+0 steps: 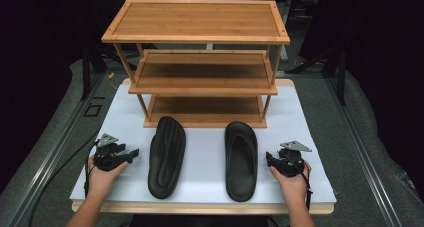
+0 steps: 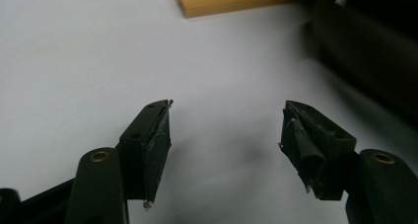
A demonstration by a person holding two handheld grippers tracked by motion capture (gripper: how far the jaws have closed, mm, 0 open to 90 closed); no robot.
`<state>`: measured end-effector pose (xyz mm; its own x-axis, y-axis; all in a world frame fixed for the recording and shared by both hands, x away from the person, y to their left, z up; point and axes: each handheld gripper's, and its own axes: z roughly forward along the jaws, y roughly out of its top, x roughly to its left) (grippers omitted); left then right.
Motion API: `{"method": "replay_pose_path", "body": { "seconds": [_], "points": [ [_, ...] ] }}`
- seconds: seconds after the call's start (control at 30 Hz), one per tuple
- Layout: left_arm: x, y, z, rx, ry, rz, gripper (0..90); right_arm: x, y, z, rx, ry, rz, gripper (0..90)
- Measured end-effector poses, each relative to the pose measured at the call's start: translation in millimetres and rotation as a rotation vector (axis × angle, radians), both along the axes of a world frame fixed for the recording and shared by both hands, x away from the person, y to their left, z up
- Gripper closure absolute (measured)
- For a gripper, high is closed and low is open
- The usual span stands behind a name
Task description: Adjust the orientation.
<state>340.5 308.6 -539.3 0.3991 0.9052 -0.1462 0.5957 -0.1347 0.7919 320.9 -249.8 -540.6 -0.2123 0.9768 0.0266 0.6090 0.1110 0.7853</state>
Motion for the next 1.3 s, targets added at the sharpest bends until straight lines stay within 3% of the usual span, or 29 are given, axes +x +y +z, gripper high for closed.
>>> {"method": "replay_pose_path", "body": {
  "seconds": [0.1,0.23,0.43,0.5,0.67,0.73,0.9,1.0,1.3],
  "points": [
    [-3.7,-1.5,4.5,-0.003,-0.012,-0.015,37.0,-6.0,0.7,3.6,0.007,-0.031,0.012,40.4],
    [-6.3,-3.8,10.5,0.026,-0.040,-0.017,35.8,-8.3,2.7,5.8,0.016,-0.040,0.034,41.3],
    [-6.3,-7.3,10.3,0.008,-0.027,-0.014,39.2,-15.6,7.5,10.9,0.035,-0.063,0.050,44.0],
    [-6.0,-10.0,8.8,0.020,-0.019,-0.025,39.7,-18.8,8.5,14.4,0.036,-0.081,0.054,44.5],
    [-9.4,-18.2,5.2,-0.015,-0.005,-0.064,43.5,-23.7,9.4,22.5,0.051,-0.118,0.046,46.0],
    [-10.2,-21.6,4.9,-0.028,0.003,-0.077,45.0,-24.5,10.6,23.1,0.029,-0.118,0.023,46.3],
    [-9.1,-29.2,6.9,-0.012,0.012,-0.097,47.3,-22.7,8.0,19.2,0.024,-0.099,0.034,46.2],
    [-8.8,-32.1,5.9,-0.010,0.038,-0.112,48.1,-22.4,5.5,17.0,0.054,-0.082,0.031,45.7],
    [-13.4,-35.1,11.6,-0.044,0.015,-0.112,51.2,-25.5,9.0,20.4,0.055,-0.099,0.041,44.4]
  ]
}}
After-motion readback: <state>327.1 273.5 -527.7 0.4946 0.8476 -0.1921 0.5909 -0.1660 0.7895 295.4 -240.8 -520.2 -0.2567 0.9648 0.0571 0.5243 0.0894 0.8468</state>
